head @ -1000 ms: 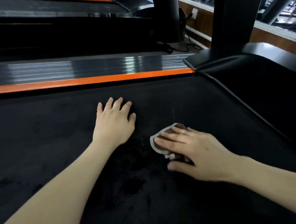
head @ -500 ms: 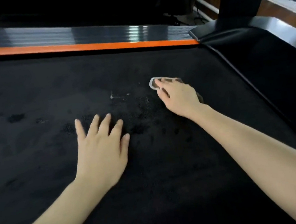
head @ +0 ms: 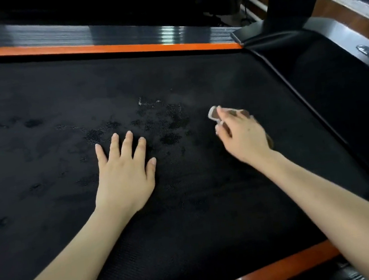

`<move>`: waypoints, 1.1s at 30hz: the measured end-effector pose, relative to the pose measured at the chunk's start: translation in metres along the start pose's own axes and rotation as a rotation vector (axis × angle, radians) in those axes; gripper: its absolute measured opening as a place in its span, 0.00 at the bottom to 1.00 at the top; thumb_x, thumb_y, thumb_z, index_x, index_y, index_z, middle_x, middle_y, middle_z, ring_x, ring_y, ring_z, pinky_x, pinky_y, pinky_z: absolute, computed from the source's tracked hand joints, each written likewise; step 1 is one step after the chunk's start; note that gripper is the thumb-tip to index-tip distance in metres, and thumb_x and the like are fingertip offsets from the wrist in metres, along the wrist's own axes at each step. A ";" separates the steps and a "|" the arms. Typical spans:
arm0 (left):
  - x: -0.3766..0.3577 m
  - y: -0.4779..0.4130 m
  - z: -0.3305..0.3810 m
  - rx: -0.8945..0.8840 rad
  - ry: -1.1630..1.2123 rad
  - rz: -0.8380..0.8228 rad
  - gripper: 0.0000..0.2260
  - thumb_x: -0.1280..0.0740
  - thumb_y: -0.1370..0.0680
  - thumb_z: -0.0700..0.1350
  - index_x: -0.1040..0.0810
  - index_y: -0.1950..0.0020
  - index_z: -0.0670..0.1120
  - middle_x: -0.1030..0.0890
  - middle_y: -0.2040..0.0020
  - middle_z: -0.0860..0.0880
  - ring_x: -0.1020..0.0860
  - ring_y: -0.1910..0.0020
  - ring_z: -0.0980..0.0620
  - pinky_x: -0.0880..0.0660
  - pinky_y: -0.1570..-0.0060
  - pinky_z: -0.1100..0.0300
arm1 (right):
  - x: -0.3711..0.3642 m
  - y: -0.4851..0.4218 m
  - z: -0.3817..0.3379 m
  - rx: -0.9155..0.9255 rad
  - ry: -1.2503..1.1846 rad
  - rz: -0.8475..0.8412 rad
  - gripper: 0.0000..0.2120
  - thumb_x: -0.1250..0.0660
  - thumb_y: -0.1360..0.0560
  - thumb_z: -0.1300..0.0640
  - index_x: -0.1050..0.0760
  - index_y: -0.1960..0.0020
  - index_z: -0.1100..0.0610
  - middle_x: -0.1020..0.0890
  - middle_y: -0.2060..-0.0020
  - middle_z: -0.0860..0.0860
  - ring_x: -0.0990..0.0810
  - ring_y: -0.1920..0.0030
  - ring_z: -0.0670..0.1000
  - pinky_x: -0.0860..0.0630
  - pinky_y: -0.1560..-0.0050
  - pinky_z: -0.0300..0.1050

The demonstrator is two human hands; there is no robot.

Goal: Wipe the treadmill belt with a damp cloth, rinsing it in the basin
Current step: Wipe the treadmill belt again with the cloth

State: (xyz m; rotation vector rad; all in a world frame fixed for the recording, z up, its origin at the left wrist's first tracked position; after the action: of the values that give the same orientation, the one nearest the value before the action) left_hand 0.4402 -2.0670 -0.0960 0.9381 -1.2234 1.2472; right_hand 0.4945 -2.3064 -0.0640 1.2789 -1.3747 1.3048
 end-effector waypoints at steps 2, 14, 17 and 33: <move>0.000 -0.001 -0.001 -0.004 -0.002 0.006 0.29 0.55 0.22 0.57 0.32 0.29 0.42 0.32 0.29 0.38 0.38 0.29 0.35 0.44 0.32 0.33 | 0.005 0.044 -0.035 0.201 -0.026 0.005 0.19 0.43 0.21 0.52 0.32 0.32 0.54 0.22 0.41 0.55 0.25 0.42 0.59 0.29 0.46 0.49; -0.002 -0.001 -0.003 0.003 -0.001 0.023 0.25 0.49 0.19 0.54 0.38 0.25 0.44 0.40 0.25 0.40 0.46 0.25 0.38 0.51 0.29 0.38 | 0.019 0.054 0.097 -0.255 0.038 0.032 0.20 0.45 0.20 0.53 0.34 0.29 0.54 0.28 0.32 0.54 0.30 0.33 0.57 0.40 0.32 0.54; -0.001 -0.002 -0.001 0.005 -0.003 0.022 0.25 0.48 0.19 0.54 0.37 0.26 0.43 0.39 0.25 0.40 0.45 0.26 0.38 0.50 0.30 0.37 | 0.019 0.068 0.045 -0.048 -0.044 0.115 0.16 0.42 0.22 0.55 0.26 0.37 0.50 0.20 0.42 0.51 0.25 0.42 0.56 0.32 0.40 0.47; 0.002 0.002 -0.003 -0.005 0.027 0.043 0.24 0.45 0.20 0.53 0.33 0.28 0.42 0.35 0.27 0.38 0.41 0.27 0.35 0.47 0.32 0.35 | 0.035 0.107 0.145 -0.373 0.137 0.022 0.17 0.46 0.20 0.52 0.29 0.35 0.55 0.25 0.35 0.55 0.28 0.37 0.59 0.37 0.36 0.52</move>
State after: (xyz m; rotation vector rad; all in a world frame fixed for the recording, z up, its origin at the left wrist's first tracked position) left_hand 0.4386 -2.0638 -0.0948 0.8919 -1.2309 1.2865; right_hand 0.3947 -2.4604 -0.0622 0.9084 -1.4542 1.0658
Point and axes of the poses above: each hand's wrist, its own y-axis away from the middle knuckle, its own x-axis out of the back of the hand, z = x × y, the point moved 6 cm from there along -y, towards the middle knuckle
